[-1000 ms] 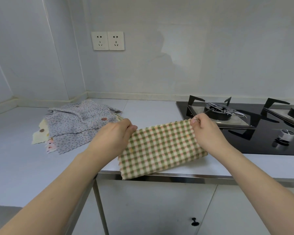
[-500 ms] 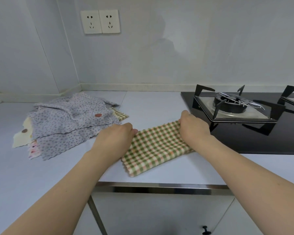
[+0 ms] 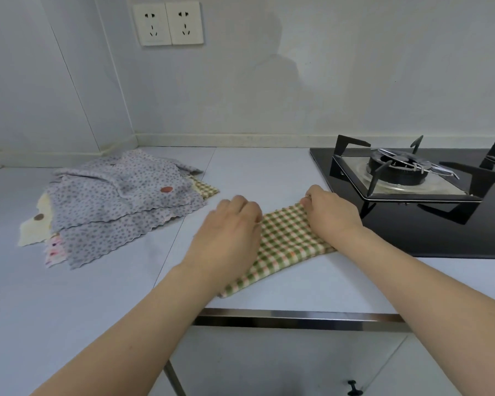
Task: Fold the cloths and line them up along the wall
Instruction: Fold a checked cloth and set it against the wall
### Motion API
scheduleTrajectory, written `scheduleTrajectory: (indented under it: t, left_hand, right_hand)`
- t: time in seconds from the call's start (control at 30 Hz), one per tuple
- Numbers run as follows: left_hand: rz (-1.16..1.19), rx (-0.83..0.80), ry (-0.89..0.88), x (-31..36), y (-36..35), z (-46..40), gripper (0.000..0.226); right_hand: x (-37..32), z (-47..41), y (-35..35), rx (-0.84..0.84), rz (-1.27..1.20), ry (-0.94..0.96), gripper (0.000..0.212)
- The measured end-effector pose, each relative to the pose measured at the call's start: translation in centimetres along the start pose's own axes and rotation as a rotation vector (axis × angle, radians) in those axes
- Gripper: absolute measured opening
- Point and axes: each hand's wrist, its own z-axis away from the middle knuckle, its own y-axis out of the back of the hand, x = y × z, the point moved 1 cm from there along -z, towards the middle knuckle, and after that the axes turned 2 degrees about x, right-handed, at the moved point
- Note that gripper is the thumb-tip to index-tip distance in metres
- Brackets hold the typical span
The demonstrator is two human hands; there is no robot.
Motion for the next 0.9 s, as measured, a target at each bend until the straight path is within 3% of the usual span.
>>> scheduleTrajectory:
  t: [0.13, 0.23, 0.3, 0.37, 0.47, 0.6, 0.73, 0.83, 0.9]
  left_hand:
    - [-0.012, -0.331, 0.107, 0.5, -1.2, 1.0, 0.060]
    - [-0.022, -0.390, 0.120, 0.7, -0.9, 1.3, 0.074]
    - [-0.049, -0.406, 0.120, 1.0, -0.7, 1.3, 0.079]
    - [-0.073, -0.433, 0.124, 1.1, -0.7, 1.4, 0.084]
    - [-0.073, -0.543, 0.121, 0.6, -0.3, 1.4, 0.087]
    - [-0.042, -0.668, 0.194, -2.4, 1.1, 1.4, 0.067]
    - [-0.042, -0.610, 0.264, -4.5, 1.7, 2.0, 0.056]
    - [-0.090, -0.318, 0.274, -4.7, 0.9, 2.3, 0.044]
    - [-0.042, -0.162, 0.386, -5.3, 0.9, 2.4, 0.031]
  right_hand:
    - [-0.2, -0.3, 0.9, -0.038, 0.102, 0.048, 0.027]
    - [-1.4, 0.9, 1.3, 0.129, 0.223, 0.118, 0.032]
    - [-2.4, 2.8, 1.2, 0.159, 0.129, 0.171, 0.037]
    - [-2.7, 4.6, 0.6, -0.003, 0.000, 0.172, 0.046]
    - [-1.3, 5.3, 0.4, -0.321, 0.008, 0.190, 0.060]
    - [-0.2, 4.7, 0.5, -0.412, 0.047, 0.238, 0.065]
    - [0.0, 3.8, 0.4, -0.415, 0.057, 0.260, 0.064]
    - [0.0, 3.2, 0.7, -0.435, 0.078, 0.256, 0.064]
    - [-0.6, 3.8, 1.3, -0.343, 0.104, 0.252, 0.064]
